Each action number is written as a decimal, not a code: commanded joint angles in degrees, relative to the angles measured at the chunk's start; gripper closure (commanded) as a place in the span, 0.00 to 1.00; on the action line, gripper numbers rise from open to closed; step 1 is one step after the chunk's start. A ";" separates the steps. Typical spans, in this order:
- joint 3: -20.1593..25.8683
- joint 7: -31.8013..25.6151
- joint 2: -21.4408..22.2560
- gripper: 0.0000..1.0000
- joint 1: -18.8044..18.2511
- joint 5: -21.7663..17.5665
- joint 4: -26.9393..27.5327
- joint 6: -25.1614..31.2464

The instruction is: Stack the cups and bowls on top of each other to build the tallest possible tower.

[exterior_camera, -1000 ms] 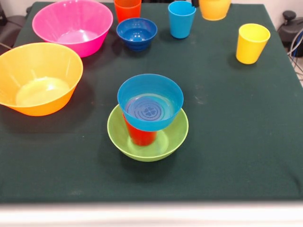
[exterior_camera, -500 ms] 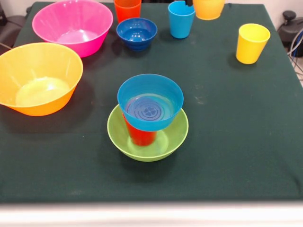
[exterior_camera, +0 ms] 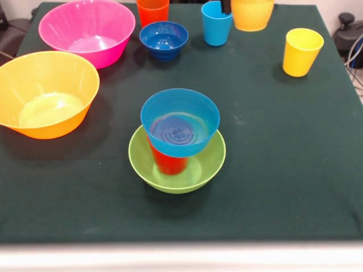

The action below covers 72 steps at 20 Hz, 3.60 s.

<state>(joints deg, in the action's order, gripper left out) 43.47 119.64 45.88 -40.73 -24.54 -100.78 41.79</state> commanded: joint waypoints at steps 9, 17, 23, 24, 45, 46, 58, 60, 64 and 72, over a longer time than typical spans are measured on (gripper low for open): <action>0.23 -21.43 -7.83 1.00 -1.51 -8.63 12.65 8.42; 0.19 -23.34 -9.21 1.00 -1.92 -9.70 15.95 10.92; 0.32 -25.90 -9.52 1.00 -2.27 -9.62 18.05 12.70; 0.41 -26.44 -9.73 1.00 -2.41 -9.63 18.49 12.83; -0.50 -32.32 -14.18 1.00 -2.74 -10.05 24.51 13.23; -0.69 -32.12 -14.16 1.00 -2.74 -10.11 24.12 13.11; -1.05 -29.13 -12.86 1.00 -1.74 -9.42 22.13 13.02; -1.14 -28.95 -13.16 1.00 -1.55 -9.65 22.18 12.63; -1.23 -29.91 -14.46 1.00 -1.59 -10.56 23.06 11.76; -1.64 -29.99 -15.89 1.00 -1.24 -11.55 24.05 11.21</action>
<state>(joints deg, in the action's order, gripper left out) 43.46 105.09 32.51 -44.18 -31.20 -78.48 48.51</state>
